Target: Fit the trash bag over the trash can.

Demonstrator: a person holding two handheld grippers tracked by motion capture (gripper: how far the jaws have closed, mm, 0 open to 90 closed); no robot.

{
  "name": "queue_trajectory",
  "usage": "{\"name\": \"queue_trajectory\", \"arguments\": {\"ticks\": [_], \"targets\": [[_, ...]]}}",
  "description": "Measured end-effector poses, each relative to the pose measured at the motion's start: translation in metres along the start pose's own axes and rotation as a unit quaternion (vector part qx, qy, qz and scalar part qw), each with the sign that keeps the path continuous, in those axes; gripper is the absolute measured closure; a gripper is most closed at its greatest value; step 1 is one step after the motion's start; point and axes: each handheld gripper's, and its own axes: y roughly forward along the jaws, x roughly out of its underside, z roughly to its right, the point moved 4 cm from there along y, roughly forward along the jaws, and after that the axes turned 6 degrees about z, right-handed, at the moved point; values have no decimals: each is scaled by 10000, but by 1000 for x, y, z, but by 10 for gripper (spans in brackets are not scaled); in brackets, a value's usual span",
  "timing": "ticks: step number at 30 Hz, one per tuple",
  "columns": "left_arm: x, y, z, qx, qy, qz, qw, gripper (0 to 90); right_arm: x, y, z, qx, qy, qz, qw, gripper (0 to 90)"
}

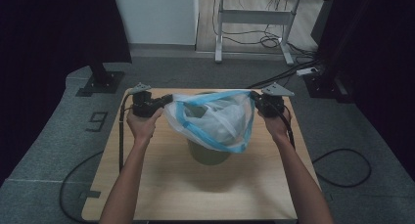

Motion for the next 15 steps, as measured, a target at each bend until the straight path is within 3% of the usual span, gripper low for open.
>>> {"name": "queue_trajectory", "arguments": {"ticks": [7, 12, 15], "targets": [[9, 12, -10, -93, -41, -174, 9998, 895, 18, 27, -1, -173, 427, -107, 9989, 883], [18, 19, -18, -146, -131, -309, 9993, 895, 33, 40, -9, -293, 536, -368, 9975, 883], [23, 24, -22, -135, -186, -380, 9990, 895, 41, 46, -12, -417, 725, -494, 9953, 883]]}}
